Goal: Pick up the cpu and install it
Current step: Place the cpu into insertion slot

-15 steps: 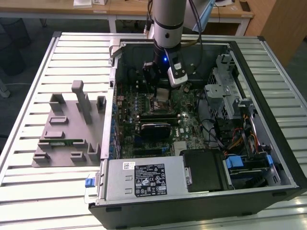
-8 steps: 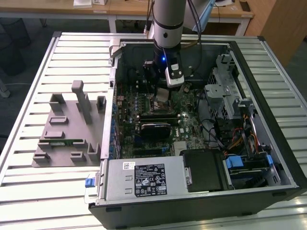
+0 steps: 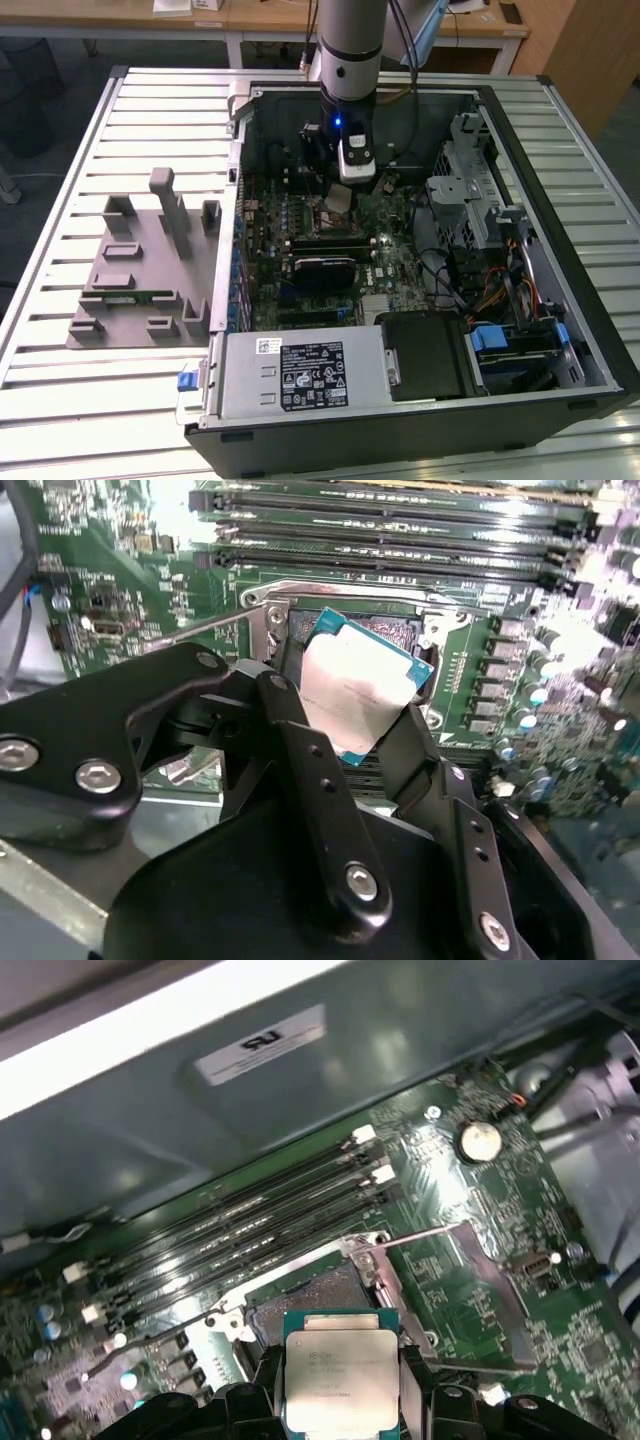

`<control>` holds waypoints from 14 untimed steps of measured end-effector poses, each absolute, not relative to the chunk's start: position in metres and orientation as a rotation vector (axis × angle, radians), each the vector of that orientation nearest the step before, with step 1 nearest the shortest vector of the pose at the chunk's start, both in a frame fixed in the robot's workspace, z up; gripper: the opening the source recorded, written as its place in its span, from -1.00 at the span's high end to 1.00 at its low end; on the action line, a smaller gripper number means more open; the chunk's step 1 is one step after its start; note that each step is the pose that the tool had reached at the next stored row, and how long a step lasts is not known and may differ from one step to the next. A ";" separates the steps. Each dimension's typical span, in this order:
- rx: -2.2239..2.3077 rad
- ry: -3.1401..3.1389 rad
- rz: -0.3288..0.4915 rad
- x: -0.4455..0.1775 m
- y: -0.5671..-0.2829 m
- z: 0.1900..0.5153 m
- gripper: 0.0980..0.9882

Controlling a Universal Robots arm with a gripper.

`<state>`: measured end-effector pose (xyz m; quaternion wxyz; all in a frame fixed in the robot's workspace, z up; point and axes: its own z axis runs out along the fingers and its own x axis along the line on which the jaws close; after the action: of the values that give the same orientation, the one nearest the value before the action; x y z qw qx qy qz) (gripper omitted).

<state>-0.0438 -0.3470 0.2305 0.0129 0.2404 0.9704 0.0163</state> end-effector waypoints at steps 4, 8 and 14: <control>0.852 2.996 0.049 -0.044 -0.347 0.230 0.00; 0.955 2.963 0.048 -0.044 -0.347 0.230 0.00; 1.105 2.909 0.045 -0.044 -0.347 0.230 0.00</control>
<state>-0.0438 -0.3470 0.2302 0.0147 0.3549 0.9347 0.0146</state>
